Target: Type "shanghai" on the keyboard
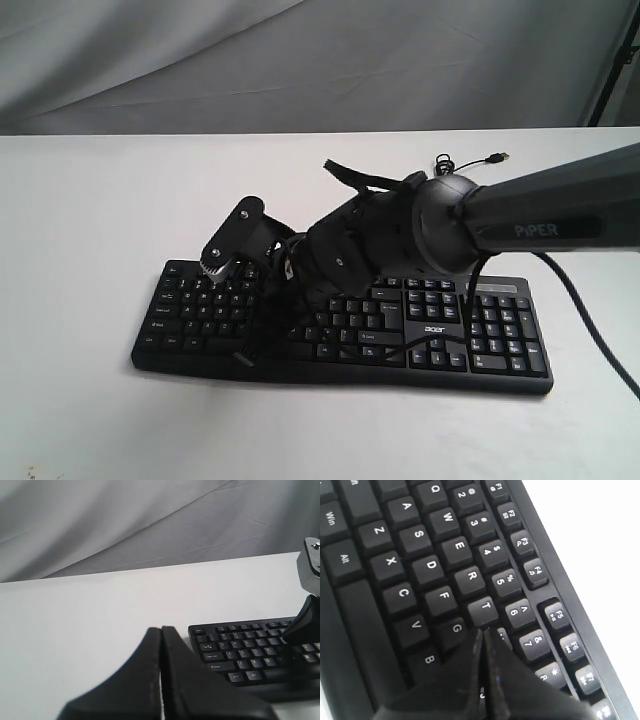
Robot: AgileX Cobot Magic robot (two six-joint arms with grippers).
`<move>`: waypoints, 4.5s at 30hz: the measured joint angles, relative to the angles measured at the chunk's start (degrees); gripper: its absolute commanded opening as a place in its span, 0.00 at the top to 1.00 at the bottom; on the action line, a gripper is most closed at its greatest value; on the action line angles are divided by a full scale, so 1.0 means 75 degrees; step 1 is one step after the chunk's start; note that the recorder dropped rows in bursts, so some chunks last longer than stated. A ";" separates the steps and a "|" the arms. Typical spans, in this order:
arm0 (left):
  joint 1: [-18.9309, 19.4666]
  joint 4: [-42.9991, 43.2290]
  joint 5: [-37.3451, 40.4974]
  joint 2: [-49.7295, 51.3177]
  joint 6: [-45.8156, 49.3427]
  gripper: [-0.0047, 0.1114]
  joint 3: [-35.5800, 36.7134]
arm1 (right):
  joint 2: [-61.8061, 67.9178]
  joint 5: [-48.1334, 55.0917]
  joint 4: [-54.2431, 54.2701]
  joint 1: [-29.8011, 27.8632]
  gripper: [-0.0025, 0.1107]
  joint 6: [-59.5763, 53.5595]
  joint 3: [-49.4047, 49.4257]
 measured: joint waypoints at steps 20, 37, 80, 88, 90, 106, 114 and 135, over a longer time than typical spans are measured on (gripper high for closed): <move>0.0000 0.0000 0.0000 0.0000 0.0000 0.96 0.0000 | 0.0124 -0.0083 -0.0007 -0.0032 0.98 0.0000 0.0034; 0.0000 0.0000 0.0000 0.0000 0.0000 0.96 0.0000 | 0.0010 -0.0043 0.0286 0.0714 0.98 0.0000 -0.1005; 0.0000 0.0000 0.0000 0.0000 0.0000 0.96 0.0000 | 0.1250 -0.0030 0.0369 0.0832 0.98 -0.0015 -0.2131; 0.0000 0.0000 0.0000 0.0000 0.0000 0.96 0.0000 | 0.1313 -0.0162 0.0389 0.0832 0.98 -0.0015 -0.2117; 0.0000 0.0000 0.0000 0.0000 0.0000 0.96 0.0000 | 0.1367 -0.0199 0.0425 0.0832 0.98 -0.0015 -0.2117; 0.0000 0.0000 0.0000 0.0000 0.0000 0.96 0.0000 | 0.1402 -0.0209 0.0452 0.0832 0.98 -0.0058 -0.2104; 0.0000 0.0000 0.0000 0.0000 0.0000 0.96 0.0000 | 0.1515 -0.0209 0.0466 0.0832 0.98 -0.0058 -0.2104; 0.0000 0.0000 0.0000 0.0000 0.0000 0.96 0.0000 | -0.1213 -0.1113 0.0739 0.0195 0.98 0.0187 0.1777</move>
